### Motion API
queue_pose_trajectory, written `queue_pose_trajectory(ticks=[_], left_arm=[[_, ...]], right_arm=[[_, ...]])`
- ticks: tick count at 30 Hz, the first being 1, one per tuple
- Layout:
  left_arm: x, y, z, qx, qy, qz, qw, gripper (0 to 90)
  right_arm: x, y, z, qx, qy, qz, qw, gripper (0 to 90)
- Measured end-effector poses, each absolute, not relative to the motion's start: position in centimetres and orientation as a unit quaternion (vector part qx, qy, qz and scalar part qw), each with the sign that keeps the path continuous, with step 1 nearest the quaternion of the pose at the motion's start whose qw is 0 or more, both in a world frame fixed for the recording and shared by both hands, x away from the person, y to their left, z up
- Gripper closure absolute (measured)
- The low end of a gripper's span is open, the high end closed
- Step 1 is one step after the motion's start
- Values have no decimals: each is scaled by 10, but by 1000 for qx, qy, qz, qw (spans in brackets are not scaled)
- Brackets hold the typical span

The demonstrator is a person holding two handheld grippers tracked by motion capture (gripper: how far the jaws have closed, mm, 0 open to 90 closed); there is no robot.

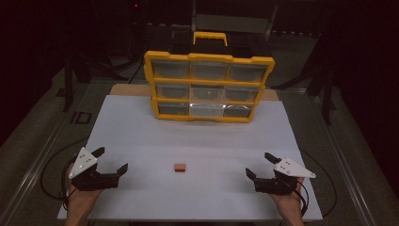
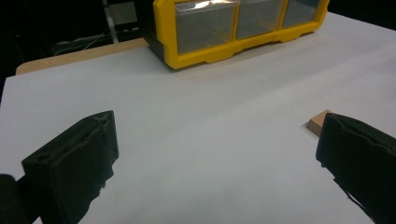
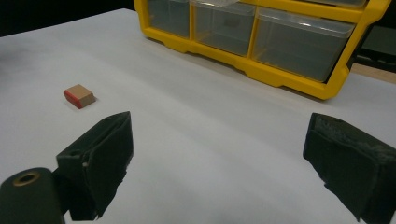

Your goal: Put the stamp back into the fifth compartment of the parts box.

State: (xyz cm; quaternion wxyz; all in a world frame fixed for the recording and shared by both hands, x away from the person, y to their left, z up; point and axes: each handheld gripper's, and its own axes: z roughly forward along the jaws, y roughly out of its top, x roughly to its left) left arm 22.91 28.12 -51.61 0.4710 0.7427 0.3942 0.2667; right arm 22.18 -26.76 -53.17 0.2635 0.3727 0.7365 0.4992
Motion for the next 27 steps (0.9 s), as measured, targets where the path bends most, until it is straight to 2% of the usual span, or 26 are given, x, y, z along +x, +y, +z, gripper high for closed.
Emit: queue_pose_trajectory(ticks=[27], left_arm=[[232, 259, -500, 774, 355, 268, 450, 0]], right_arm=[[228, -261, -532, 378, 736, 498, 262, 73]])
